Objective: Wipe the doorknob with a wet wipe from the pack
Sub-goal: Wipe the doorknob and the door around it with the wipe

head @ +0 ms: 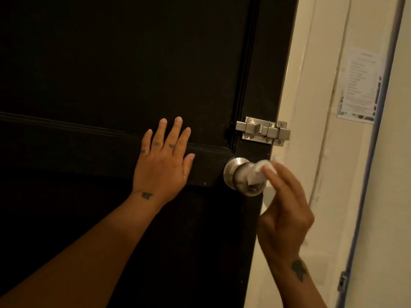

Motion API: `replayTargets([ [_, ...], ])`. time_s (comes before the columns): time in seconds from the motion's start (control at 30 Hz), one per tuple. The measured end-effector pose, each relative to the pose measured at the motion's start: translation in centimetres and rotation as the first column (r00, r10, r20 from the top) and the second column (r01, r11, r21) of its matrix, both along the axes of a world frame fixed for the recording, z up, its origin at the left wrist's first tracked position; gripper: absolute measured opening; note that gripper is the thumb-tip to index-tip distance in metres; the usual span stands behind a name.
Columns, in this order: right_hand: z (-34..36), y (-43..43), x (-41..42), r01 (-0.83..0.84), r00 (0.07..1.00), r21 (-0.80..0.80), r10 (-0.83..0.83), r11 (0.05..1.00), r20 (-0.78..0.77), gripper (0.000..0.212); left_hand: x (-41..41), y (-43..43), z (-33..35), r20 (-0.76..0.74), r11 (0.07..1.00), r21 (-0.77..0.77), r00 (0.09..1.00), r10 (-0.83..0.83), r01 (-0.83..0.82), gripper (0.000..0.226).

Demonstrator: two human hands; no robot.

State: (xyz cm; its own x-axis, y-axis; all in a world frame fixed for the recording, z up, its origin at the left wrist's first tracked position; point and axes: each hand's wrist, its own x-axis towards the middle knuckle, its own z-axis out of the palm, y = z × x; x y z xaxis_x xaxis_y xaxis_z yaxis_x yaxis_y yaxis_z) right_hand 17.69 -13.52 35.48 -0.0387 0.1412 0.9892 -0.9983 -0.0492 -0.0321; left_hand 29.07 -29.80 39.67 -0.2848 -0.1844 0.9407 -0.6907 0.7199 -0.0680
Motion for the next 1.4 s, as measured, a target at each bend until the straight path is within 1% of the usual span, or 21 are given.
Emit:
replayTargets([
  [0.13, 1.0, -0.5, -0.3, -0.179, 0.967, 0.067, 0.163, 0.982, 0.194, 0.039, 0.1, 0.0, 0.0, 0.001, 1.0, -0.003, 1.0, -0.003, 0.003, 0.055],
  [0.2, 0.4, -1.0, 0.1, -0.212, 0.951, 0.06, 0.192, 0.975, 0.241, 0.042, 0.1, 0.0, 0.0, 0.004, 1.0, -0.001, 1.0, 0.002, -0.002, 0.055],
  [0.3, -1.6, -1.7, 1.1, -0.172, 0.951, 0.006, 0.164, 0.985, 0.263, 0.046, 0.0, 0.0, 0.0, 0.0, 1.0, -0.001, 1.0, 0.004, -0.004, 0.055],
  [0.37, -3.1, -2.1, 1.9, -0.115, 0.963, 0.002, 0.111, 0.993, 0.247, 0.043, 0.0, 0.0, 0.0, -0.006, 1.0, -0.01, 1.0, 0.0, 0.0, 0.055],
  [0.47, -4.3, -2.9, 2.9, -0.046, 0.982, 0.079, 0.03, 0.996, 0.186, 0.046, 0.0, -0.1, -0.1, -0.008, 1.0, -0.013, 1.0, 0.004, -0.004, 0.054],
  [0.53, -3.6, -3.1, 2.9, -0.016, 0.985, 0.123, -0.006, 0.992, 0.175, 0.05, 0.0, 0.0, -0.1, -0.005, 1.0, -0.013, 1.0, 0.01, -0.01, 0.054],
  [0.57, -2.9, -3.2, 2.7, -0.017, 0.983, 0.125, -0.007, 0.992, 0.182, 0.051, 0.0, 0.0, 0.0, -0.004, 1.0, -0.013, 1.0, 0.01, -0.01, 0.054],
  [0.63, -1.4, -3.0, 2.1, -0.07, 0.972, 0.093, 0.047, 0.993, 0.232, 0.048, 0.0, 0.0, 0.0, -0.005, 1.0, -0.014, 1.0, 0.007, -0.007, 0.054],
  [0.7, 0.0, -2.7, 1.5, -0.19, 0.927, 0.024, 0.171, 0.981, 0.334, 0.041, 0.1, 0.0, 0.0, -0.005, 1.0, -0.016, 1.0, 0.003, -0.003, 0.054],
  [0.77, 0.3, -2.3, 1.5, -0.346, 0.827, -0.053, 0.331, 0.937, 0.455, 0.035, 0.2, 0.0, 0.0, -0.002, 1.0, -0.011, 1.0, -0.005, 0.005, 0.054],
  [0.8, 0.1, -2.1, 1.6, -0.398, 0.774, -0.091, 0.388, 0.913, 0.5, 0.035, 0.2, 0.0, 0.0, -0.002, 1.0, -0.008, 1.0, -0.009, 0.009, 0.054],
  [0.9, -1.5, -1.8, 2.7, -0.456, 0.666, -0.197, 0.479, 0.868, 0.571, 0.038, 0.2, 0.1, -0.1, -0.004, 1.0, -0.006, 1.0, -0.007, 0.007, 0.055],
  [0.97, -2.6, -1.6, 3.5, -0.465, 0.631, -0.251, 0.517, 0.849, 0.579, 0.04, 0.1, 0.1, -0.1, -0.008, 1.0, -0.012, 1.0, -0.008, 0.007, 0.054],
  [1.1, -3.4, -0.7, 4.2, -0.452, 0.617, -0.318, 0.549, 0.834, 0.564, 0.052, 0.0, -0.1, -0.1, -0.015, 1.0, -0.025, 1.0, -0.006, 0.006, 0.053],
  [1.13, -3.1, -0.6, 4.0, -0.433, 0.621, -0.321, 0.537, 0.842, 0.572, 0.051, 0.0, -0.1, -0.1, -0.016, 1.0, -0.025, 1.0, -0.004, 0.004, 0.053],
  [1.2, -2.5, -0.7, 3.6, -0.398, 0.635, -0.278, 0.481, 0.874, 0.605, 0.047, -0.1, -0.1, -0.1, -0.014, 1.0, -0.026, 1.0, 0.0, -0.001, 0.053],
  [1.27, -2.3, -1.1, 3.9, -0.387, 0.677, -0.204, 0.427, 0.899, 0.599, 0.048, -0.1, -0.1, -0.1, -0.009, 1.0, -0.02, 1.0, -0.001, 0.001, 0.054],
  [1.33, -2.8, -1.5, 4.9, -0.36, 0.751, -0.146, 0.379, 0.922, 0.541, 0.052, 0.0, -0.1, -0.1, -0.009, 1.0, -0.015, 1.0, -0.004, 0.004, 0.054],
  [1.4, -3.4, -1.6, 5.8, -0.329, 0.808, -0.13, 0.35, 0.935, 0.474, 0.053, 0.0, -0.1, -0.1, -0.01, 1.0, -0.014, 1.0, -0.002, 0.001, 0.054],
])
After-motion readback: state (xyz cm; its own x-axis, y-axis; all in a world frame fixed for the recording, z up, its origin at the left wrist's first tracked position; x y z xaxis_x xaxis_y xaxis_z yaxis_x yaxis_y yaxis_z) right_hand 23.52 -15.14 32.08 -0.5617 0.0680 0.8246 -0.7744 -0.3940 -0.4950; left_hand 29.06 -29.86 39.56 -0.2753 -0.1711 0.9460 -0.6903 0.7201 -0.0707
